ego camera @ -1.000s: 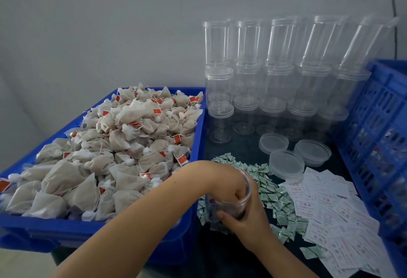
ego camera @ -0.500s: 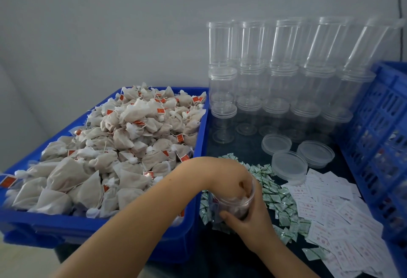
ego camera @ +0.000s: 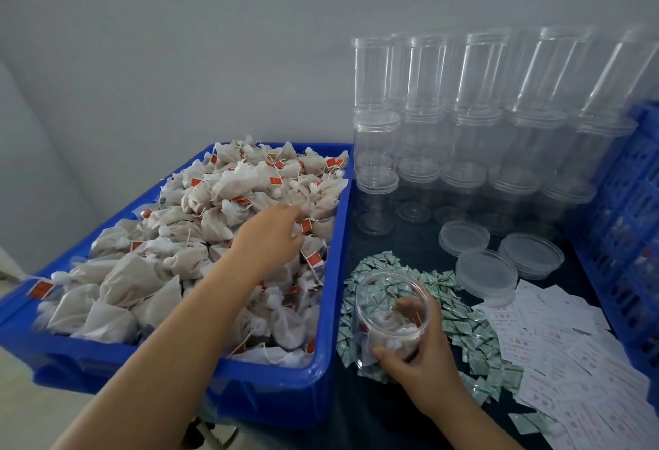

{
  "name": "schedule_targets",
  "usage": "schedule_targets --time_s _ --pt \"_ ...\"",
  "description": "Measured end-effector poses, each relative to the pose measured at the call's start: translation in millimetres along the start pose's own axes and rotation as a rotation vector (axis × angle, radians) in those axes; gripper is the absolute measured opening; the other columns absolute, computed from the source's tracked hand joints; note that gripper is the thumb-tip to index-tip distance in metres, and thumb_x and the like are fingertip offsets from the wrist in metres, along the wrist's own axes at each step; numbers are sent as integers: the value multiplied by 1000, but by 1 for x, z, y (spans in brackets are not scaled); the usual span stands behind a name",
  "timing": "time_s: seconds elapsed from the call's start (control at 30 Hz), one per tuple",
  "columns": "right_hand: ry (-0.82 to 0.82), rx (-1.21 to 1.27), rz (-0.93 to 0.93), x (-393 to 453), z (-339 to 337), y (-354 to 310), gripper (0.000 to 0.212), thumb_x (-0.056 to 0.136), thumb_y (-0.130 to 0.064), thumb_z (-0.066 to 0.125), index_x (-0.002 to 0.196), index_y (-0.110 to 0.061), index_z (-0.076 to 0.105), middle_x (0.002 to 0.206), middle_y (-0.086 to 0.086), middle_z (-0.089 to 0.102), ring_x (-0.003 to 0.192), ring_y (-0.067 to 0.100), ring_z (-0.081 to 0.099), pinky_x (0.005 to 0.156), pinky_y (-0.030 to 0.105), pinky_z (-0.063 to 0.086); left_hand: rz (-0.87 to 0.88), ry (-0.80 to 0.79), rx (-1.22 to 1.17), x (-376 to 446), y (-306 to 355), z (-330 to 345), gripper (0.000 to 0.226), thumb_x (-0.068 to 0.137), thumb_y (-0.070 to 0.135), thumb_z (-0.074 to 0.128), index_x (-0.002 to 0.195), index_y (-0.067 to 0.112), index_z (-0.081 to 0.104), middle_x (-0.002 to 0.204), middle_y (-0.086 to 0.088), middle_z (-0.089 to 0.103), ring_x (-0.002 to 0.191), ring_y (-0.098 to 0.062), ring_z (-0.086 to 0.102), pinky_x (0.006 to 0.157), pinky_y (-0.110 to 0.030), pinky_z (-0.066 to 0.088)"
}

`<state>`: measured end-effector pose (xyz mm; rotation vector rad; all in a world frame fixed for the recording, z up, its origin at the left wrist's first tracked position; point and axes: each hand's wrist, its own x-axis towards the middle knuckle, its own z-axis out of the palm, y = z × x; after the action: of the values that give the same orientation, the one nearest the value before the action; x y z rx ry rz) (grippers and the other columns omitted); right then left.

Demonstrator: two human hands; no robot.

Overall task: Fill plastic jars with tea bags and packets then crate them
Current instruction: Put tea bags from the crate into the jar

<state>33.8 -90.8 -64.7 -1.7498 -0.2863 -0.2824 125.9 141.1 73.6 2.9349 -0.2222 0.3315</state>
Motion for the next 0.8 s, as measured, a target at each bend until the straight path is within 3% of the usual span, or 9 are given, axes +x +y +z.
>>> schedule_targets --time_s 0.17,0.3,0.47,0.6,0.8 --pt "1 -13 -8 0 0 0 88 55 -53 78 123 -79 28 111 -36 51 111 -10 54 83 3 44 -103 -79 80 -1 -17 20 52 86 38 61 131 17 45 129 -4 51 115 -22 52 88 -37 47" --pt "5 -24 -18 0 0 -1 88 56 -53 77 123 -80 26 112 -36 51 112 -11 53 84 1 42 -71 -111 144 2 -17 30 47 84 37 64 124 17 49 131 -4 48 118 -24 49 88 -35 44" --pt "7 -23 -26 1 0 -3 87 55 -54 77 122 -80 27 115 -28 53 111 -12 53 83 1 42 -234 -89 171 6 -22 29 57 85 30 67 134 15 43 131 -9 48 122 -30 46 93 -39 46" --pt "10 -15 -34 1 0 -5 87 55 -52 78 121 -80 28 123 -10 53 110 -12 53 82 1 43 -251 -107 242 7 -21 29 28 89 18 58 116 12 53 118 -8 56 113 -28 51 79 -35 45" --pt "14 -28 -47 1 0 -5 86 55 -52 77 121 -81 28 122 -10 54 110 -13 53 81 1 43 -209 -121 264 5 -21 28 22 90 18 57 110 12 51 116 -7 55 111 -28 49 80 -36 46"
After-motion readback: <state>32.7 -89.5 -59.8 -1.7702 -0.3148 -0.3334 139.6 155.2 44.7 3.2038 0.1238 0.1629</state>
